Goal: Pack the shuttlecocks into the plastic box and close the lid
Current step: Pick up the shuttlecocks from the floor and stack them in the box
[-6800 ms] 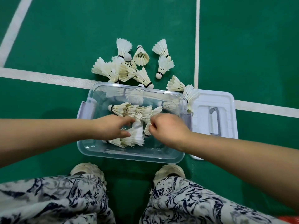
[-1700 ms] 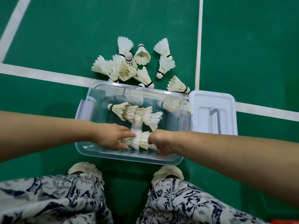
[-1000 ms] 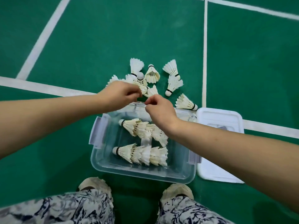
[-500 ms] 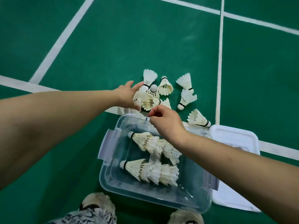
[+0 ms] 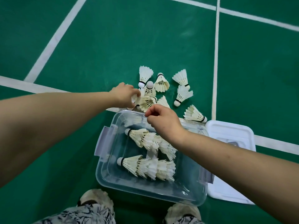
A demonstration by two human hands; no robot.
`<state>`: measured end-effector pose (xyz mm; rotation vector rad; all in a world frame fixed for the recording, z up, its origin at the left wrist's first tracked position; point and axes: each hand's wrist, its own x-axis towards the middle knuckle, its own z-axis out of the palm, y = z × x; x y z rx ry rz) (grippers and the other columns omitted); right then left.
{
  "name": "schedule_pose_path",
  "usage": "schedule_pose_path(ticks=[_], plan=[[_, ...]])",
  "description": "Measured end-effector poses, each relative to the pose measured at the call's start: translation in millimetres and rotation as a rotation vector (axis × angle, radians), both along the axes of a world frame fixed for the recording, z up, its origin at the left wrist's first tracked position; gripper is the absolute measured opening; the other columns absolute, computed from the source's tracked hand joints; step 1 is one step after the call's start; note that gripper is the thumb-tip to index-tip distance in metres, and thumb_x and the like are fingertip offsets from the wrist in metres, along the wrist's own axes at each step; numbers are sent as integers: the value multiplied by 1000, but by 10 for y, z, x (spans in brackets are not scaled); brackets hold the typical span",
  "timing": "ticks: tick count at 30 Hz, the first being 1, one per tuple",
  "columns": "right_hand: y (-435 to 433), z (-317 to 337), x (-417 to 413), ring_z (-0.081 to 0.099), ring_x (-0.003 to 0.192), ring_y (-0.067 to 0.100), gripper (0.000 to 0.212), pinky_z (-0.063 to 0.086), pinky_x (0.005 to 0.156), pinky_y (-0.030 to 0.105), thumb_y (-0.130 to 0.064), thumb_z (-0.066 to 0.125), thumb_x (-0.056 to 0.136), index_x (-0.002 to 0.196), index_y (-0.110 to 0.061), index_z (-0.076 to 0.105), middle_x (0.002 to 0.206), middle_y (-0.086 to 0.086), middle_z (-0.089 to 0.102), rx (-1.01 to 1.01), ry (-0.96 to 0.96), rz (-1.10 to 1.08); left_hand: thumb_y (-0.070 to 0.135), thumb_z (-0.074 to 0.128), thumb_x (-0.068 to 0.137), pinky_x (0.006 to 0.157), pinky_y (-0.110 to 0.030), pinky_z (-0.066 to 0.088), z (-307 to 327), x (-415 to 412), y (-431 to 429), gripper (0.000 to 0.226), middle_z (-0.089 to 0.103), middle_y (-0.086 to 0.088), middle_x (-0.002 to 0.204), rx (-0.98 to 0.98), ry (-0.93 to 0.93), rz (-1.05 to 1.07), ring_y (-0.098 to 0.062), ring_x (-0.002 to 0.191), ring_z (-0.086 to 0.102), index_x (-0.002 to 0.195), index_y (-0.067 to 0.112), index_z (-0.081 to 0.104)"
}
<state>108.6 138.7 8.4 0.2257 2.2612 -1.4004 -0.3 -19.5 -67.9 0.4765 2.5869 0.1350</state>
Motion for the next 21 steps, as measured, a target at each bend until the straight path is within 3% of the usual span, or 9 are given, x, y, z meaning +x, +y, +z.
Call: schedule_pose_path(ticks=[3,8,14,21], plan=[[59,0,28,43,59,12,28,34,54,23,-1,49,79,64,-25,54,63,-7,52,-21,-17,-33,43,68,72,90,-37,39,48,38,-17,55,53,-7,116,26,58,-19,-29,102,43,119,21,50],[161,21,88,46,63,11,30,38,58,24,-1,50,80,63,-25,53,64,-7,52,-10,-26,-42,36,67,75,90,-37,37,127,144,-59,52,52,-8,121,94,83,-27,-28,104,43,120,16,50],[280,53,117,46,60,10,29,33,50,20,-1,49,81,65,-25,53,64,-8,52,-4,-29,-68,28,67,76,92,-33,35,341,215,-114,46,54,-6,117,203,164,-21,-25,106,42,117,13,52],[427,107,152,44,59,11,25,35,51,21,-3,52,82,70,-25,54,66,-7,52,10,38,-106,21,73,71,88,-30,36,774,390,-116,41,58,-7,108,339,390,-136,-27,98,46,108,11,57]])
